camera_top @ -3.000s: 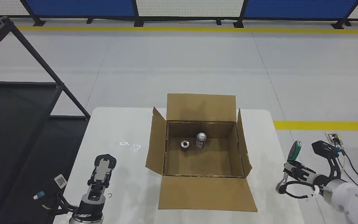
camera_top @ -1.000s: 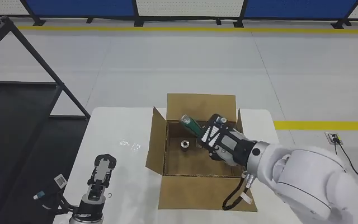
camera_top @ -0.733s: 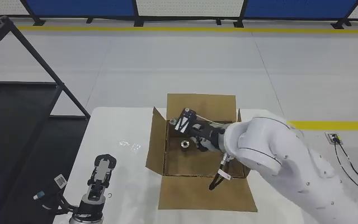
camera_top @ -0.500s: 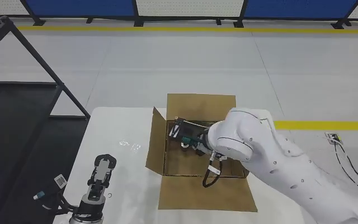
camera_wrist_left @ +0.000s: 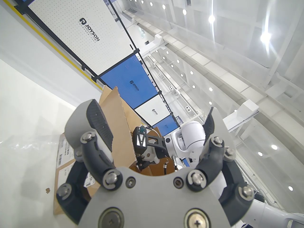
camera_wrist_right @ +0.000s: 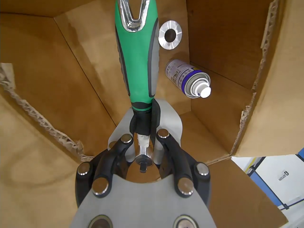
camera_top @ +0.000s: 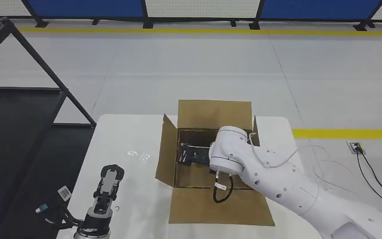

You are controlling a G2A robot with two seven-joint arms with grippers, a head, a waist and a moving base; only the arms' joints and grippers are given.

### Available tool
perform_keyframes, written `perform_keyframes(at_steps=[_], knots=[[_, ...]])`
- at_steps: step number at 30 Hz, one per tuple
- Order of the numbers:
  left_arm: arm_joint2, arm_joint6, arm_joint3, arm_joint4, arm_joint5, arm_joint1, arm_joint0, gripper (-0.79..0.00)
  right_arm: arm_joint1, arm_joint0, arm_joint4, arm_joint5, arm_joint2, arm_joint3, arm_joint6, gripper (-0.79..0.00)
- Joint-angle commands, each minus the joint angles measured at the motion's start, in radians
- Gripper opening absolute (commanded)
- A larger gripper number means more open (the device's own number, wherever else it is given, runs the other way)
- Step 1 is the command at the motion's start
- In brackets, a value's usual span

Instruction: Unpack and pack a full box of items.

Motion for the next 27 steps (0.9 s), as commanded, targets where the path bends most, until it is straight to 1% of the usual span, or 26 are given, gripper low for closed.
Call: perform_keyframes(at_steps=[1,10,13,18,20,23,27], knots=[[0.0,0.0,0.0,0.0,0.0,0.0,0.0,0.0,0.0,0.0,0.001,0.002,0.001,0.003,-0.001,-0.785],[0.0,0.0,0.0,0.0,0.0,0.0,0.0,0.0,0.0,0.0,0.001,0.002,0.001,0.003,-0.001,-0.785],[0.0,0.0,0.0,0.0,0.0,0.0,0.0,0.0,-0.003,-0.014,-0.028,0.012,-0.006,0.026,-0.018,-0.785],[0.0,0.0,0.0,0.0,0.0,0.0,0.0,0.0,-0.028,-0.001,-0.054,-0.106,-0.046,0.109,-0.046,-0.785],[0.0,0.0,0.0,0.0,0.0,0.0,0.0,0.0,-0.047,0.012,-0.072,-0.15,-0.083,0.155,-0.09,-0.785],[0.0,0.0,0.0,0.0,0.0,0.0,0.0,0.0,-0.071,0.035,-0.068,-0.196,-0.129,0.217,-0.136,-0.785],[0.0,0.0,0.0,0.0,0.0,0.0,0.0,0.0,-0.107,0.071,-0.055,-0.232,-0.205,0.303,-0.171,-0.785]])
